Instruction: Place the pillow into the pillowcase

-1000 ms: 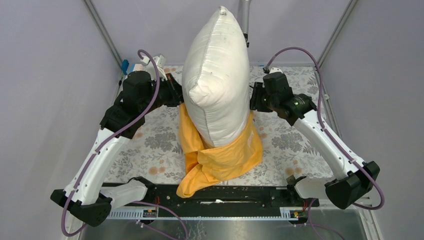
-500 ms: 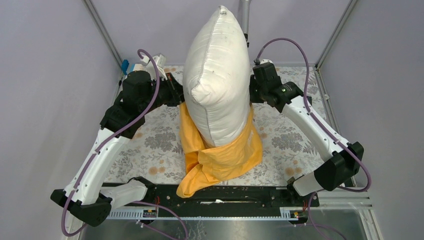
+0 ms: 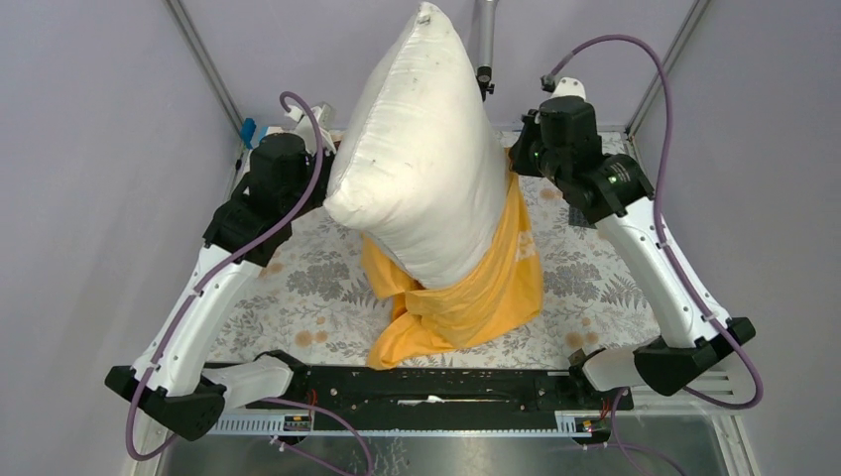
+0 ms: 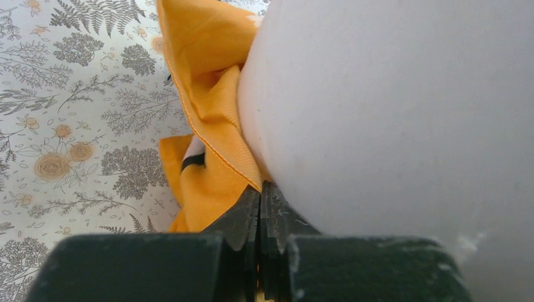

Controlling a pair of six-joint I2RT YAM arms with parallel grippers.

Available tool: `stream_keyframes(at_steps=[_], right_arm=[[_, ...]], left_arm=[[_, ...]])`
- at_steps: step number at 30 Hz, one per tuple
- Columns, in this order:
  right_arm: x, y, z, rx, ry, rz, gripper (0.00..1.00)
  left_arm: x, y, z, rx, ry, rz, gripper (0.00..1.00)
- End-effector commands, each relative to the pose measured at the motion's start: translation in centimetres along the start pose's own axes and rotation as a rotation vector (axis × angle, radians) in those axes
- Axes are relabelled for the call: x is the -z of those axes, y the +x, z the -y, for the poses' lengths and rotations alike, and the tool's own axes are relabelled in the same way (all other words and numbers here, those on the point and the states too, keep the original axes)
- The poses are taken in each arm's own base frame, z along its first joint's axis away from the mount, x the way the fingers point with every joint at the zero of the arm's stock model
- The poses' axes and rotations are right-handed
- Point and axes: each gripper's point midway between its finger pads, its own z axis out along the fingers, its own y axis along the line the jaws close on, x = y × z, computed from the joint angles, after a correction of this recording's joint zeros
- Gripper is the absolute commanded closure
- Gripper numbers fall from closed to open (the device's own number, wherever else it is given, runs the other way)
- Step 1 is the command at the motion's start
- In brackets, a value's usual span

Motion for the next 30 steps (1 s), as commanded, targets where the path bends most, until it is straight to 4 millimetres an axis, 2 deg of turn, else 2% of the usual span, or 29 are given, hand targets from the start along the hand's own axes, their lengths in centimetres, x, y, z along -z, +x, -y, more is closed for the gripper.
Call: stream_keyframes(at_steps=[1,4,6,7,9,11,12,14,16,18,21,24,28,30], right_arm=[[2.0,-5.0,-0.1,-0.036,0.007,0.181,1.00],[0.2,-2.2,0.0,-0.038,0.001,0.112,1.00],[-0.2,-1.3,0.2,-0.032,0.009,0.089,1.00],[-0.2,-1.2,0.4,-0.025,0.020,0.083,1.00],[0.8,-2.2,0.2,-0.023,0.014,0.095,1.00],[2.4,-4.5,-0.1,-0.023,0.001,0.148,1.00],[3.7,-6.4,-0.1,-0.028,0.005,0.195,1.00],[4.6,-8.7,0.2,-0.007,0.043,0.233,1.00],[3.5,-9.3,0.3,0.008,0.057,0.201,1.00],[1.2,-7.8,-0.9,0.026,0.027,0.092,1.00],[-2.0,-3.4,-2.6,0.050,-0.001,-0.071,1.00],[-4.0,-0.6,-2.9,0.050,0.007,-0.103,1.00],[-6.4,2.2,-1.9,0.061,0.051,-0.152,1.00],[-7.2,3.2,-1.9,0.064,0.046,-0.169,0.92]], left_arm=[[4.1,-5.4,5.7,-0.027,0.145,0.127,1.00],[7.9,-9.4,8.2,-0.050,0.156,0.235,1.00],[8.9,-11.3,8.7,-0.055,0.126,0.281,1.00],[8.7,-11.6,8.7,-0.056,0.119,0.279,1.00],[6.4,-10.4,7.7,-0.038,0.095,0.211,1.00],[3.4,-7.5,6.3,-0.019,0.087,0.095,1.00],[2.3,-5.9,5.3,-0.008,0.073,0.049,1.00],[1.3,-3.1,4.5,0.001,0.071,-0.020,1.00],[2.0,-1.9,4.6,-0.006,0.082,-0.036,1.00],[3.6,-2.5,4.9,-0.013,0.077,-0.007,1.00],[5.0,-4.4,4.3,-0.037,0.009,0.066,1.00],[3.2,-4.0,2.3,-0.023,-0.057,0.042,1.00],[0.1,-2.9,-0.6,0.056,-0.075,-0.001,1.00],[-0.7,-3.2,-1.9,0.102,-0.078,0.007,1.00]])
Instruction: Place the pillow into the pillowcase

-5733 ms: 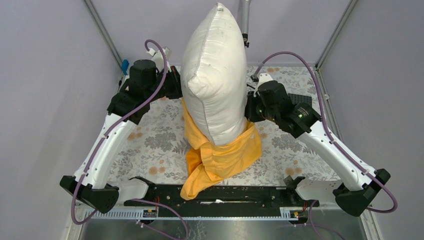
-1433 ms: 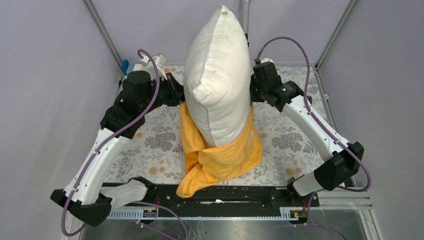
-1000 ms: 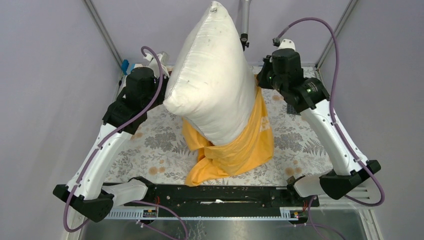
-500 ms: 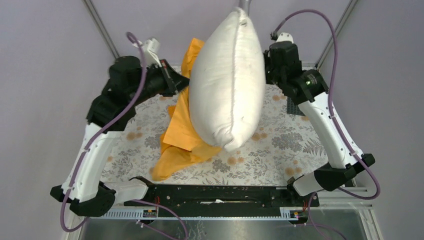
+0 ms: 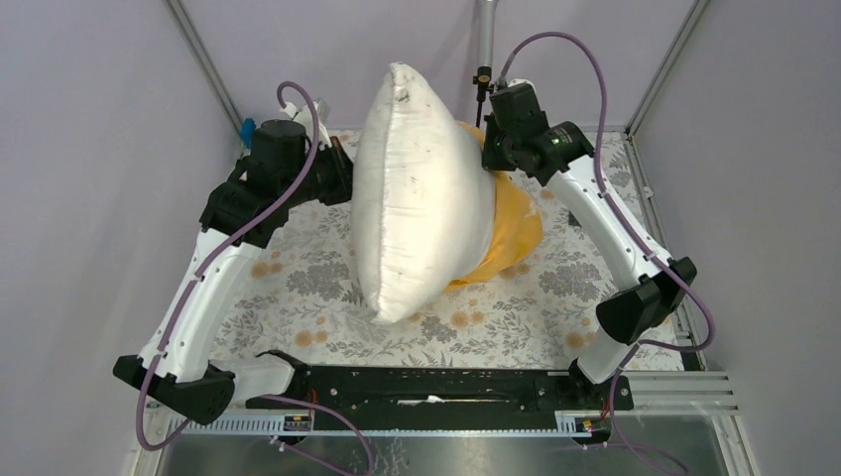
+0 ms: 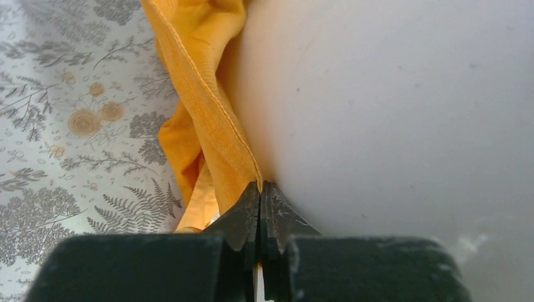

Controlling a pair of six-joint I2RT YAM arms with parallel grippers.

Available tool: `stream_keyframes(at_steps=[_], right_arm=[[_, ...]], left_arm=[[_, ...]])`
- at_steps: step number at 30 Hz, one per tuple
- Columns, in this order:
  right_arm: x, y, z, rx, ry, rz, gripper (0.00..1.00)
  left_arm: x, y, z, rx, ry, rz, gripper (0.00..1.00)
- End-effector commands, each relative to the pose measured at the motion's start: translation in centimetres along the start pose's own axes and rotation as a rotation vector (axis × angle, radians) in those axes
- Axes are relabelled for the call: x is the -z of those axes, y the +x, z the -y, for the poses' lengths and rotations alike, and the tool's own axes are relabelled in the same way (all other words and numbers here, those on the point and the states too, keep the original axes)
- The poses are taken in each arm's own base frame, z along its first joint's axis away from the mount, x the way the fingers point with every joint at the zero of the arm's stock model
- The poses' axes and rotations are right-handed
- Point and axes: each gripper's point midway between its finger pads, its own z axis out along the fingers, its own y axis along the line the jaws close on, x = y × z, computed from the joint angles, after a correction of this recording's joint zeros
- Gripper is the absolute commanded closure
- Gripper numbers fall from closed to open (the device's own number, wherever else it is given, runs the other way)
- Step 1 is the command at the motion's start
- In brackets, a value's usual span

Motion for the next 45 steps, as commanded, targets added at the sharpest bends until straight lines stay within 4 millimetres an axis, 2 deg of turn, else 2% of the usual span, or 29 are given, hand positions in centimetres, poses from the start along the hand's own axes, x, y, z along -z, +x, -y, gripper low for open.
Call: stream_keyframes(at_steps=[1,5,7,9,13,17,18,22,26,30,33,34,35,36,37,38,40,43,45], right_arm=[[-1.5,0.7,-0.7,-0.008,-0.014,-0.004,0.86],[-0.5,-0.6,-0.9,-0.009,-0.029,0.033,0.50],[0.6,-1.6,-0.9,-0.014,-0.033,0.060,0.41],[1.8,-2.3,-0.8,-0.015,-0.038,0.077,0.35],[4.2,-2.5,-0.9,-0.008,-0.048,0.107,0.36],[6.0,-0.8,-1.0,0.006,-0.037,0.121,0.36],[6.2,-0.7,0.0,-0.003,-0.011,0.127,0.36],[7.5,1.9,0.0,0.020,-0.011,0.104,0.35],[7.1,5.8,0.2,0.047,-0.001,0.037,0.35],[5.6,8.1,0.5,0.059,0.021,-0.013,0.36],[4.7,8.6,0.6,0.090,0.043,-0.044,0.41],[4.7,8.8,0.4,0.103,0.045,-0.061,0.52],[5.0,8.8,0.0,0.118,0.036,-0.073,0.74],[5.9,8.5,-0.7,0.132,0.012,-0.076,0.92],[7.5,7.6,-2.2,0.138,-0.049,-0.059,1.00],[9.2,7.4,-4.1,0.164,-0.125,-0.051,1.00],[12.8,5.7,-6.7,0.170,-0.259,-0.011,1.00],[16.7,2.0,-8.0,0.151,-0.367,0.084,1.00],[18.1,-0.3,-8.4,0.124,-0.393,0.171,1.00]], left_arm=[[-1.8,-3.1,-0.9,0.085,0.049,0.097,1.00],[-2.7,-4.3,-4.0,0.176,0.002,0.117,1.00],[-3.0,-4.5,-4.9,0.202,-0.006,0.119,1.00],[-3.4,-4.3,-5.5,0.220,-0.009,0.111,1.00],[-3.7,-4.0,-5.8,0.228,-0.004,0.111,1.00],[-3.8,-3.9,-6.0,0.230,-0.005,0.108,1.00],[-3.7,-3.9,-5.9,0.230,-0.003,0.109,1.00],[-3.7,-4.1,-5.7,0.225,0.007,0.109,1.00],[-3.5,-4.2,-5.5,0.222,0.016,0.110,1.00],[-3.3,-4.1,-5.3,0.217,0.022,0.106,1.00],[-3.1,-4.1,-5.3,0.204,0.019,0.106,1.00],[-3.0,-4.2,-5.2,0.198,0.022,0.106,1.00],[-2.9,-4.3,-5.1,0.190,0.021,0.108,1.00],[-2.8,-4.5,-5.0,0.178,0.018,0.109,1.00],[-2.8,-4.8,-5.0,0.165,0.012,0.110,1.00],[-2.8,-5.1,-5.0,0.151,0.006,0.111,1.00],[-2.5,-5.8,-5.0,0.120,-0.010,0.121,1.00],[-1.7,-6.2,-4.8,0.062,-0.043,0.129,1.00],[0.0,-6.6,-3.2,0.008,-0.040,0.151,1.00]])
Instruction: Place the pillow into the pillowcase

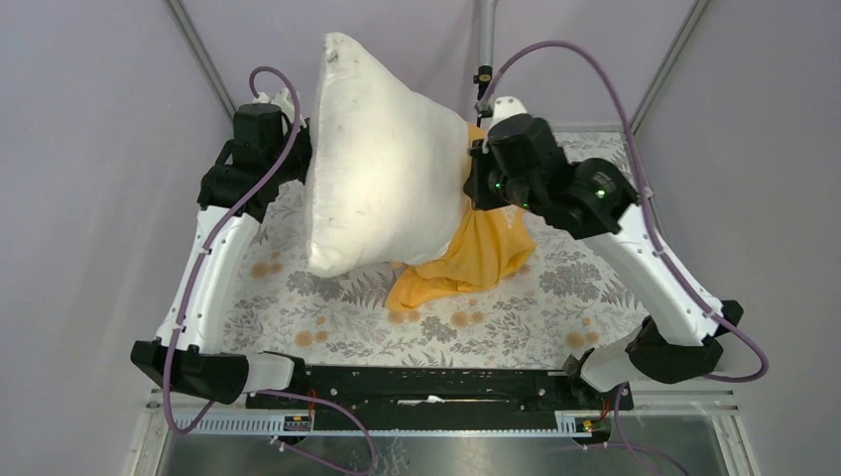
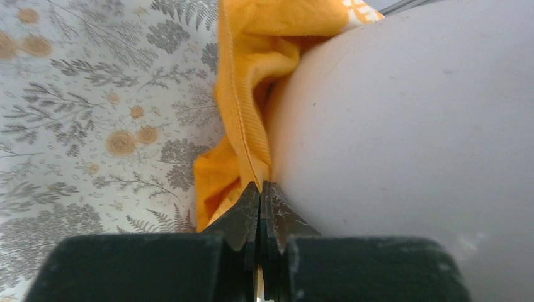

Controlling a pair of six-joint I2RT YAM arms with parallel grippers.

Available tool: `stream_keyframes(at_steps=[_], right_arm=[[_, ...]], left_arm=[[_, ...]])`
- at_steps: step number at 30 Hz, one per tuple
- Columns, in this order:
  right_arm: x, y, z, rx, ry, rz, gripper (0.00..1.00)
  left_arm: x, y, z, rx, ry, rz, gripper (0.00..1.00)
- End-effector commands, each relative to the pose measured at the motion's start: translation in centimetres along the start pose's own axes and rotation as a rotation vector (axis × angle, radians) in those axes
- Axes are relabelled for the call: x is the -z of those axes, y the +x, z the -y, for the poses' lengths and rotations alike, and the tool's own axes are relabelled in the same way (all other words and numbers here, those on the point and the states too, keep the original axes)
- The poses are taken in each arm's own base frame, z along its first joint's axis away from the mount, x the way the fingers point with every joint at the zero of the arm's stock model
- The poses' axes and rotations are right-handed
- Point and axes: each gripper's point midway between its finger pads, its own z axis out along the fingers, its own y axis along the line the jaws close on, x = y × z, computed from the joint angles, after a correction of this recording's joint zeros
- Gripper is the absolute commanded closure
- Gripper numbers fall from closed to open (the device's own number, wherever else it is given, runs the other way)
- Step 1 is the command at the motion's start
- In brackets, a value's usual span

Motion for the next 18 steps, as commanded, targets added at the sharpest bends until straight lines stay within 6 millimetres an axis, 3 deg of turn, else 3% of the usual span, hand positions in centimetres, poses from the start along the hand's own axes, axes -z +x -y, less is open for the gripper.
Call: stream_keyframes(at_steps=[1,3,6,8,10,12,15,17,18], right_arm=[[5.2,-5.9,-1.4,-0.022,-0.113,0.205,1.00],[3.7,-6.2,-0.4,-0.023,-0.041,0.195,1.00],[0.6,-4.5,0.0,-0.022,-0.001,0.124,1.00],[-0.5,-3.0,0.1,-0.034,0.002,0.087,1.00],[-0.5,-2.1,0.1,-0.047,-0.015,0.081,1.00],[1.1,-3.1,0.1,-0.063,-0.036,0.123,1.00],[6.2,-7.6,1.2,-0.093,-0.037,0.289,1.00],[9.2,-10.8,2.2,-0.115,-0.026,0.394,1.00],[9.5,-11.4,2.6,-0.107,-0.004,0.408,1.00]], left_arm=[[4.6,-2.8,5.1,-0.174,0.071,0.130,1.00],[8.3,-4.4,8.5,-0.220,0.112,0.206,1.00],[14.0,-7.7,13.3,-0.226,0.230,0.337,1.00],[16.0,-9.3,15.2,-0.211,0.279,0.400,1.00],[15.6,-10.1,15.6,-0.187,0.280,0.417,1.00],[12.9,-9.2,14.7,-0.176,0.270,0.360,1.00],[8.7,-5.7,11.9,-0.188,0.197,0.237,1.00],[8.1,-3.5,10.8,-0.213,0.175,0.188,1.00],[8.6,-2.8,10.7,-0.221,0.173,0.177,1.00]])
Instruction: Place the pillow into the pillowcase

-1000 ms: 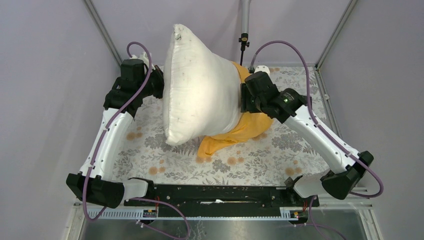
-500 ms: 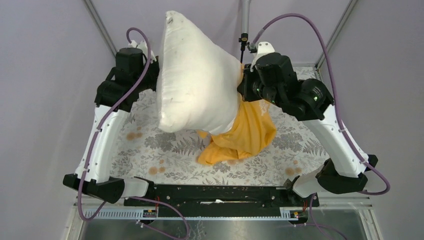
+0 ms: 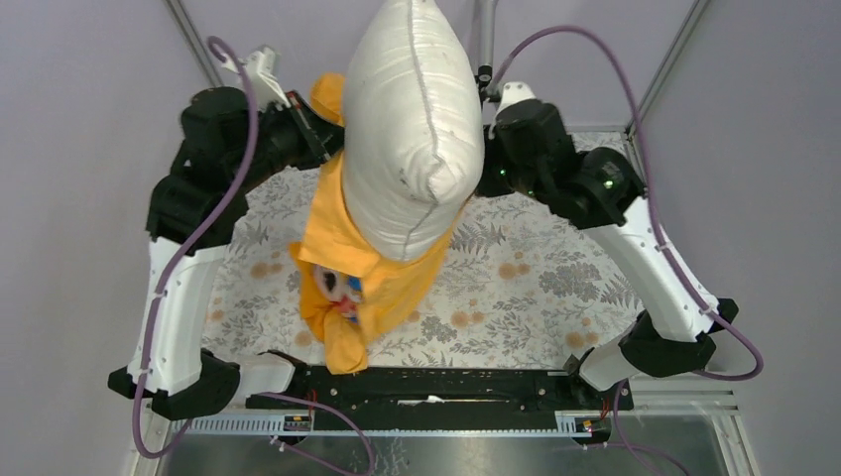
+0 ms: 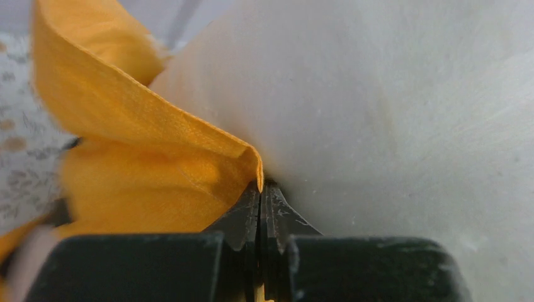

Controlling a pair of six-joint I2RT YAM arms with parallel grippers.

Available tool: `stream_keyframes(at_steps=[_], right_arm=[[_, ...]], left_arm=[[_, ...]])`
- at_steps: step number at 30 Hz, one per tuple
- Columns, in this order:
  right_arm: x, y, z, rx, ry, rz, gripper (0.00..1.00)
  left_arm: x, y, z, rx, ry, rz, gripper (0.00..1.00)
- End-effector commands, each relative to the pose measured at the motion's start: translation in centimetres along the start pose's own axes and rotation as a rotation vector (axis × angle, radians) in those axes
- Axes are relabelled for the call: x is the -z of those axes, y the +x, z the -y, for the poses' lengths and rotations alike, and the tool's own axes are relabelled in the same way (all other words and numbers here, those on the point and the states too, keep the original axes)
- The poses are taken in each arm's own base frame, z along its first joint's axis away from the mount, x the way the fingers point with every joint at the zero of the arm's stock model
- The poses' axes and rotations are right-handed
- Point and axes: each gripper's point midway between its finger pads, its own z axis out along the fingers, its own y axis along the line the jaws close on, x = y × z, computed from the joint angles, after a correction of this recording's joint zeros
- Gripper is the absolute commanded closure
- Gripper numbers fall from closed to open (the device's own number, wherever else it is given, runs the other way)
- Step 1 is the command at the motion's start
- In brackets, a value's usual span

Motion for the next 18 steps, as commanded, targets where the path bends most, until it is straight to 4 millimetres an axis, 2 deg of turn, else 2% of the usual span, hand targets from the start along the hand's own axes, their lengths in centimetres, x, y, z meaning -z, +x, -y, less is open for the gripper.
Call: stream_keyframes(at_steps=[1,2,4,6,7,9,11,13,15,18], right_arm=[[8.6,-10.0,1.8,-0.061,0.001,0.360,1.00],[7.9,-9.2,1.3,-0.051,-0.015,0.317,1.00],[5.2,-6.1,0.2,-0.035,-0.055,0.195,1.00],[2.5,-2.5,0.3,-0.043,-0.059,0.123,1.00],[1.6,-0.8,0.8,-0.048,-0.046,0.097,1.00],[0.2,1.9,1.8,-0.048,-0.016,0.047,1.00],[-1.2,4.3,3.1,-0.037,0.044,0.001,1.00],[-2.4,6.5,3.6,-0.029,0.057,-0.048,1.00],[-3.2,7.8,3.5,-0.023,0.045,-0.078,1.00],[-3.0,8.7,2.4,-0.002,-0.029,-0.118,0.99]], left_arm=[[-0.9,2.5,-0.7,-0.029,-0.013,-0.052,1.00],[0.6,1.3,0.3,-0.033,0.005,-0.018,1.00],[2.6,-1.2,1.8,-0.032,0.027,0.061,1.00],[3.2,-2.6,2.5,-0.021,0.034,0.106,1.00],[2.3,-2.3,2.1,-0.014,0.022,0.095,1.00],[-0.4,-0.1,0.4,0.000,-0.015,0.019,1.00],[-3.1,3.6,-1.4,0.028,-0.029,-0.090,1.00],[-4.8,6.6,-3.4,0.053,-0.052,-0.136,1.00],[-5.5,8.4,-5.4,0.059,-0.108,-0.160,1.00],[-5.8,9.0,-6.3,0.067,-0.137,-0.157,1.00]])
